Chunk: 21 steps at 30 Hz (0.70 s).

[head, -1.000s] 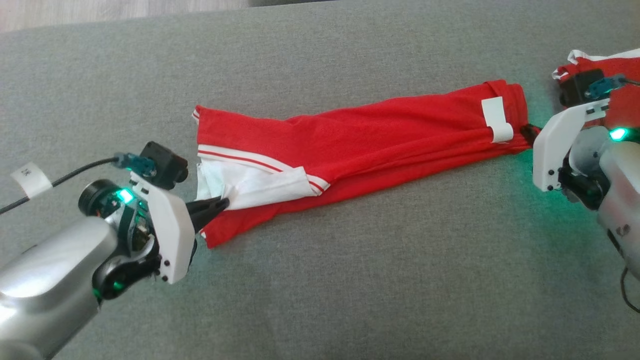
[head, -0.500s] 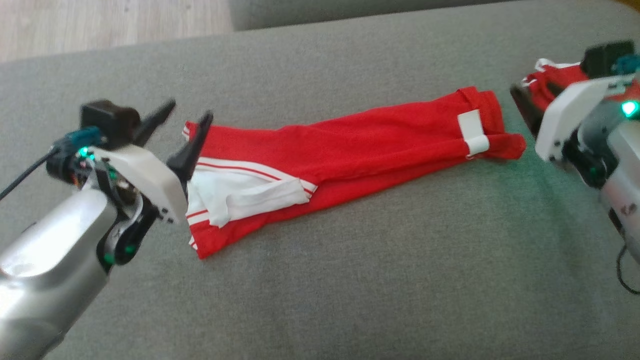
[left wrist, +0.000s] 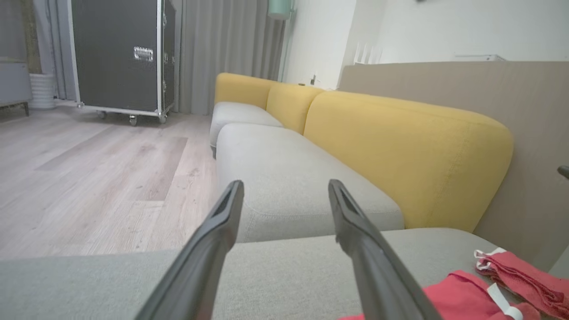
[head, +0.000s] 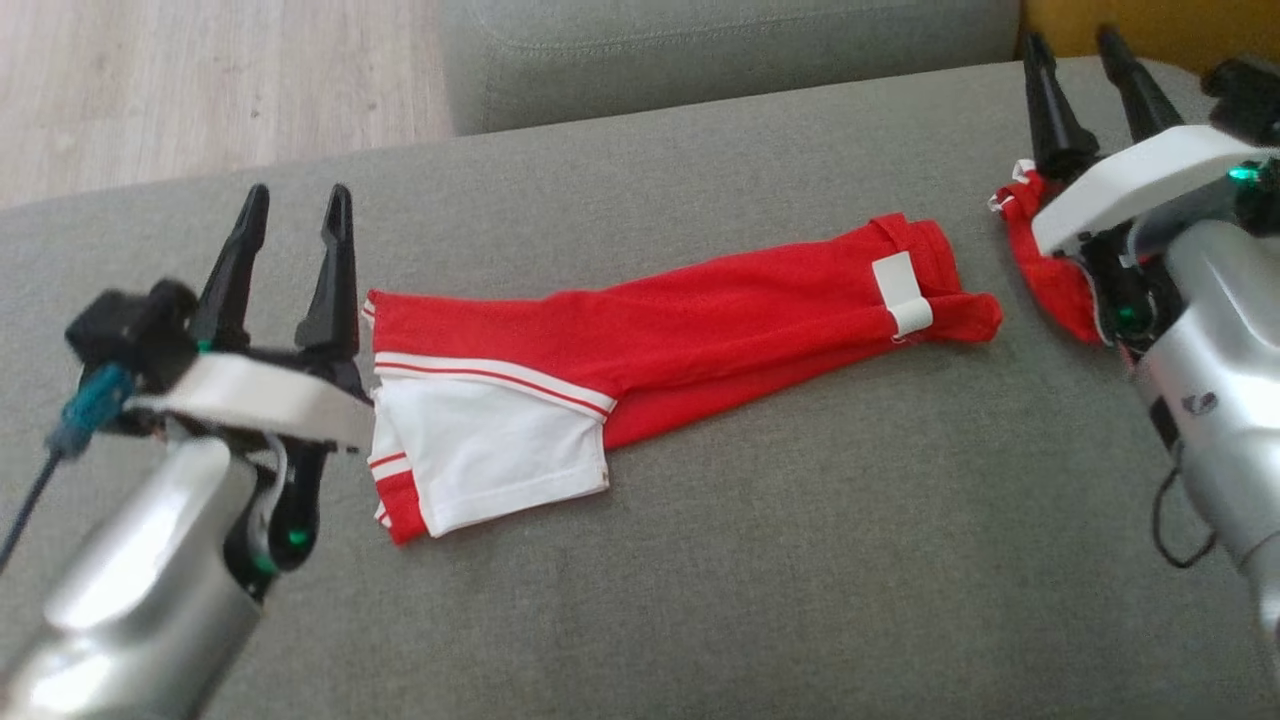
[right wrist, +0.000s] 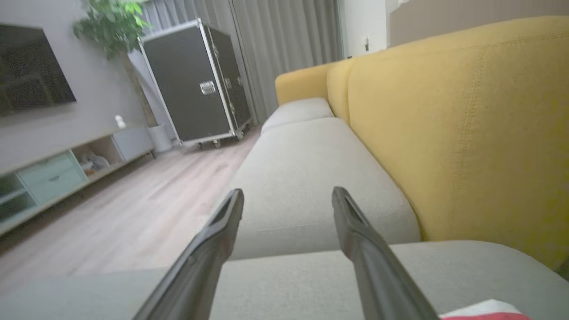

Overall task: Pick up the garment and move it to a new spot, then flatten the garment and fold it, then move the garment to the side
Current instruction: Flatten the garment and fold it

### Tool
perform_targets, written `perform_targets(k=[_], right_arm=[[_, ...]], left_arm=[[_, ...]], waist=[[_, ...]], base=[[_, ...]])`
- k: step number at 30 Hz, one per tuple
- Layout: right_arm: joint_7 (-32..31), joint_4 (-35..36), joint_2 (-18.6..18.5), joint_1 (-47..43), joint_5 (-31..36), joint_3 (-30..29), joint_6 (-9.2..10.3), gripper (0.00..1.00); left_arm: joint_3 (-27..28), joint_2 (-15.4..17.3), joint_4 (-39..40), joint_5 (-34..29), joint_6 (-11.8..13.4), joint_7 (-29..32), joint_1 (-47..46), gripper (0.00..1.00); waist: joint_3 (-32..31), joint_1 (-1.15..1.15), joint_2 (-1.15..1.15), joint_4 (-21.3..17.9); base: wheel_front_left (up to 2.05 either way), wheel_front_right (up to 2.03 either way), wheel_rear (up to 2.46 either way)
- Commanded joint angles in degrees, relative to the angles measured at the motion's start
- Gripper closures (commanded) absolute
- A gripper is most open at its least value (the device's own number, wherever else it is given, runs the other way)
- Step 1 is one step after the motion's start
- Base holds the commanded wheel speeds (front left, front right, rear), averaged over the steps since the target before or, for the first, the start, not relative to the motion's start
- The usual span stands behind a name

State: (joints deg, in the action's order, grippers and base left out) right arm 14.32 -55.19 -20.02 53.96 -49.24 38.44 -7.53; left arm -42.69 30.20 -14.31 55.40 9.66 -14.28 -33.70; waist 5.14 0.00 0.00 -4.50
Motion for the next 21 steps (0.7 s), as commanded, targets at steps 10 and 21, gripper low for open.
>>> perform_targets(k=[10, 21], right_arm=[[0.7, 24.0, 14.1, -24.8, 27.3, -28.6, 0.04, 0.0], [0.7, 32.2, 17.1, -37.7, 32.3, -31.1, 0.04, 0.0]], left_arm=[[23.7, -12.0, 8.2, -18.1, -2.5, -0.7, 18.1, 0.0], [37.7, -23.9, 6.3, -31.4, -11.5, -0.7, 27.0, 0.0]], waist=[[-1.9, 0.0, 0.0, -0.7], [-0.7, 0.0, 0.0, 0.3]], base=[[0.0, 0.0, 0.0], [0.0, 0.0, 0.0]])
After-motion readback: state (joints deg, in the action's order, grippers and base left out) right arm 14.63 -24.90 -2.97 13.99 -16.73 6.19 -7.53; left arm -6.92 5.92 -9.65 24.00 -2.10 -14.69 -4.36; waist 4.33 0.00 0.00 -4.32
